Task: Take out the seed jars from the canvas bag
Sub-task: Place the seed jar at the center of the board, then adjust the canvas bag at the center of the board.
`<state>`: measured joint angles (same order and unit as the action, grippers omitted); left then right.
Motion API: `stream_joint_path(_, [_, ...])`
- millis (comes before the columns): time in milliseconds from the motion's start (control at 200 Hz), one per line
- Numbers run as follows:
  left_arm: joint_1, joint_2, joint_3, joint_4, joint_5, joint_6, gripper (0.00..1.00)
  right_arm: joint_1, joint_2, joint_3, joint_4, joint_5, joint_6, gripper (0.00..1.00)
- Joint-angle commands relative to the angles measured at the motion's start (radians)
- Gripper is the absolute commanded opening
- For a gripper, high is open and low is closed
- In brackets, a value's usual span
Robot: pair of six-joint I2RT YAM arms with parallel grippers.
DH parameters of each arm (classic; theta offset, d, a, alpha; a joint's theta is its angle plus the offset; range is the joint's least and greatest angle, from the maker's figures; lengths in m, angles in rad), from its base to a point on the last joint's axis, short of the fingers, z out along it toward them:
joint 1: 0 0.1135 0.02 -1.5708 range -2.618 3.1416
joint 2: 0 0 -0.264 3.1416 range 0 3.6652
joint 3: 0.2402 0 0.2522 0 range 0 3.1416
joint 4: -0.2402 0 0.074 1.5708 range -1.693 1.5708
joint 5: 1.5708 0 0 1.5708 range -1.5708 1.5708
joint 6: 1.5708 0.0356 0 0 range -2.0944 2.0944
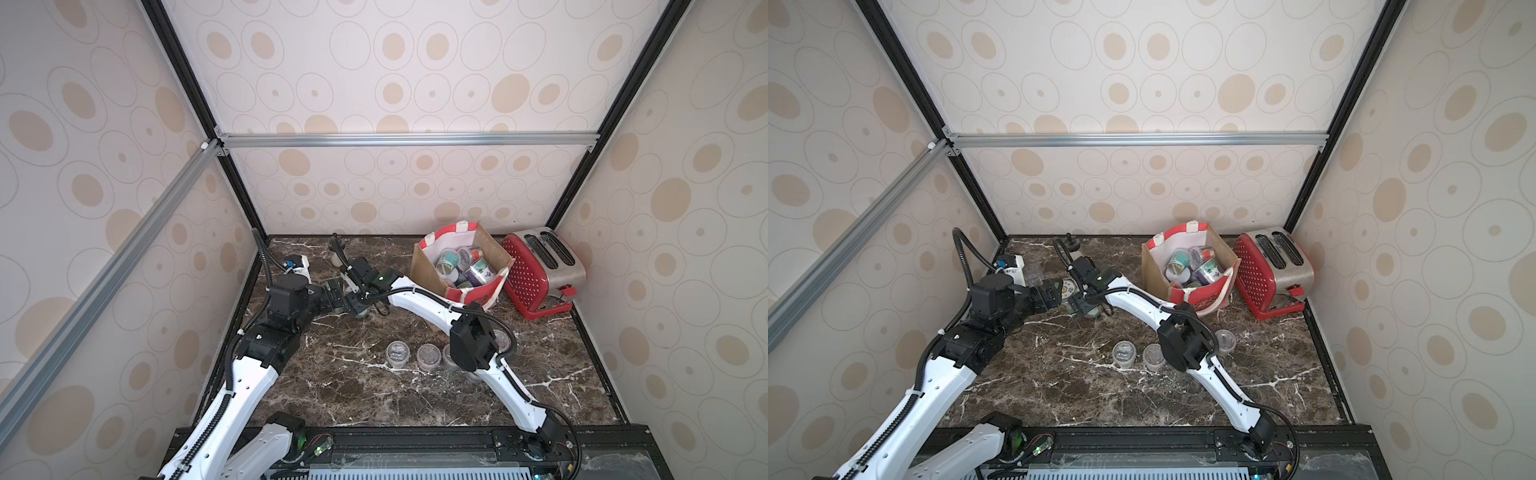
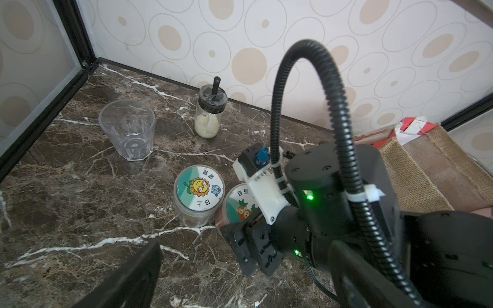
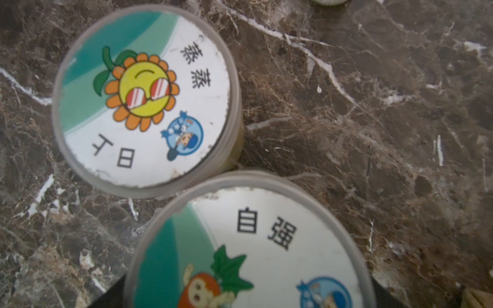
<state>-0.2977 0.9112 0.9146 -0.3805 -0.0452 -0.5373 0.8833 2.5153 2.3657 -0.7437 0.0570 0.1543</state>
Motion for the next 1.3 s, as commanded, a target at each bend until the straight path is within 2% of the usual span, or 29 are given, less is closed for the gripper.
stream_joint_path(0, [0.009,0.008,0.016,0.005,0.023,-0.013,0.98,-0.006,-0.041,0.042,-0.038,0.004,-0.008,1.00])
stream_joint_path(290, [0.010,0.039,0.039,0.025,0.068,-0.020,0.98,-0.009,-0.337,-0.172,-0.036,-0.028,-0.017,1.00])
stream_joint_path(515, [0.009,0.093,0.055,0.065,0.144,-0.031,0.98,-0.056,-0.690,-0.454,0.000,-0.022,0.001,0.99])
stream_joint_path(650, [-0.016,0.162,0.084,0.104,0.198,-0.044,0.98,-0.149,-0.888,-0.609,0.009,-0.048,0.040,0.98])
stream_joint_path(815, [-0.119,0.277,0.177,0.114,0.161,-0.040,0.98,-0.326,-1.034,-0.754,-0.016,-0.100,0.077,0.93])
stream_joint_path(895, [-0.175,0.355,0.243,0.114,0.142,-0.032,0.98,-0.415,-1.058,-0.802,-0.040,-0.141,0.086,0.86])
stream_joint_path(965, [-0.216,0.436,0.309,0.114,0.138,-0.026,0.98,-0.470,-1.062,-0.826,-0.068,-0.161,0.082,0.74])
stream_joint_path(1060, [-0.256,0.557,0.418,0.104,0.146,-0.011,0.98,-0.493,-1.036,-0.833,-0.115,-0.169,0.060,0.56])
stream_joint_path(1140, [-0.294,0.656,0.527,0.080,0.143,0.003,0.98,-0.495,-1.019,-0.861,-0.123,-0.185,0.049,0.46])
stream_joint_path(1295, [-0.376,0.812,0.713,0.032,0.123,0.014,0.98,-0.494,-1.025,-0.935,-0.120,-0.219,0.053,0.40])
